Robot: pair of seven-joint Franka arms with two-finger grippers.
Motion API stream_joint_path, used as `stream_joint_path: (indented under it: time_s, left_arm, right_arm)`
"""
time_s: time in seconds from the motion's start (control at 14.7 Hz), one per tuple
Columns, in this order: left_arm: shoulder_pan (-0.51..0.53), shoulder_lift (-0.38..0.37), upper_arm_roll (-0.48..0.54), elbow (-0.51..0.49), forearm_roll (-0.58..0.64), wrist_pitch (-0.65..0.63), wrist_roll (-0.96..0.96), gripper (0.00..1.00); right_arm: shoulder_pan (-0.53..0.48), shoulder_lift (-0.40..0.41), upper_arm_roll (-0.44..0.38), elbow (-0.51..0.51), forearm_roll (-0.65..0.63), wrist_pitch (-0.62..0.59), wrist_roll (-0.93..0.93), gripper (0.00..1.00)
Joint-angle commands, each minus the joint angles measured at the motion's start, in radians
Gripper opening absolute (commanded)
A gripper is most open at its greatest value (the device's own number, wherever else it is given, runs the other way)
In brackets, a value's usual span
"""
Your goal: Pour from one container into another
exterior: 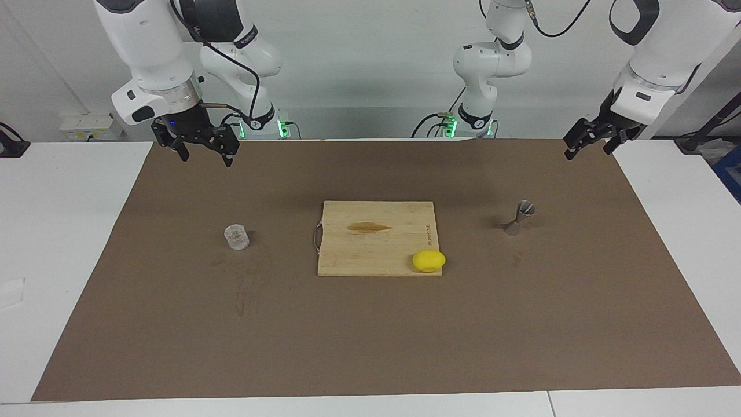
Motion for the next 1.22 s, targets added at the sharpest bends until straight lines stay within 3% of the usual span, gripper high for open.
stream_joint_path:
  time_s: [0.0,0.68,1.15]
  left_arm:
    - [-0.013,-0.022,0.004,-0.028,0.021,0.023,0.007,1.0]
    - [-0.013,-0.02,0.002,-0.047,0.021,0.071,-0.008,1.0]
    - [-0.03,-0.066,-0.001,-0.189,0.019,0.285,-0.064,1.0]
  right_arm:
    - [-0.015,-0.022,0.007,-0.028,0.0,0.02,-0.023,1.0]
    - [-0.015,-0.022,0.007,-0.028,0.0,0.02,-0.023,1.0]
    - [-0.015,-0.022,0.007,-0.028,0.0,0.02,-0.023,1.0]
